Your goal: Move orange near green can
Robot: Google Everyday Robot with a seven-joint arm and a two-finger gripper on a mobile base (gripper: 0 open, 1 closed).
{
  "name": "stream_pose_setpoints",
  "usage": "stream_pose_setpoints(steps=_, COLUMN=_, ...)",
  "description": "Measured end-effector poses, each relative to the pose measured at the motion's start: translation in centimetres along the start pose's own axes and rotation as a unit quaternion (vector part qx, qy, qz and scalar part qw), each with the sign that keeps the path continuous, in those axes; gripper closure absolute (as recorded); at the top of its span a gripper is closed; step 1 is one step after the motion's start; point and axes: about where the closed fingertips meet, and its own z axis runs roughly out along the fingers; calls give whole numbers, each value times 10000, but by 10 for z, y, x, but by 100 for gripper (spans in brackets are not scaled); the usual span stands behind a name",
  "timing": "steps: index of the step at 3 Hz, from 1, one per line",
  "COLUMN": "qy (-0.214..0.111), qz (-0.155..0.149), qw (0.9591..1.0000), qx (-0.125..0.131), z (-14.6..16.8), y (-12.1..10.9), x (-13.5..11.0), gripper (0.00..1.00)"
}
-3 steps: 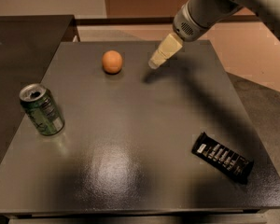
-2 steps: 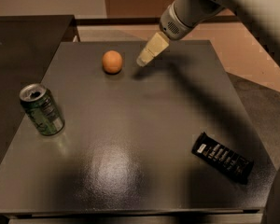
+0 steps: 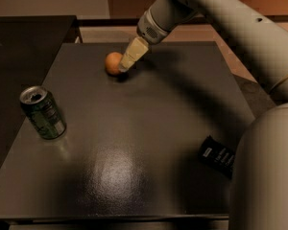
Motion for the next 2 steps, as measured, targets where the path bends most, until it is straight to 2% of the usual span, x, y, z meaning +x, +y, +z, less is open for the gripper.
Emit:
stream_pose_setpoints(steps=1, qy=20, qz=-142, qw=9994, qx=-306, z=28, y=12, x=-10, gripper=0)
stream_pose_setpoints(steps=2, qy=73, qz=-173, qw=9986, qx=-492, z=47, y=21, x=-11, gripper=0)
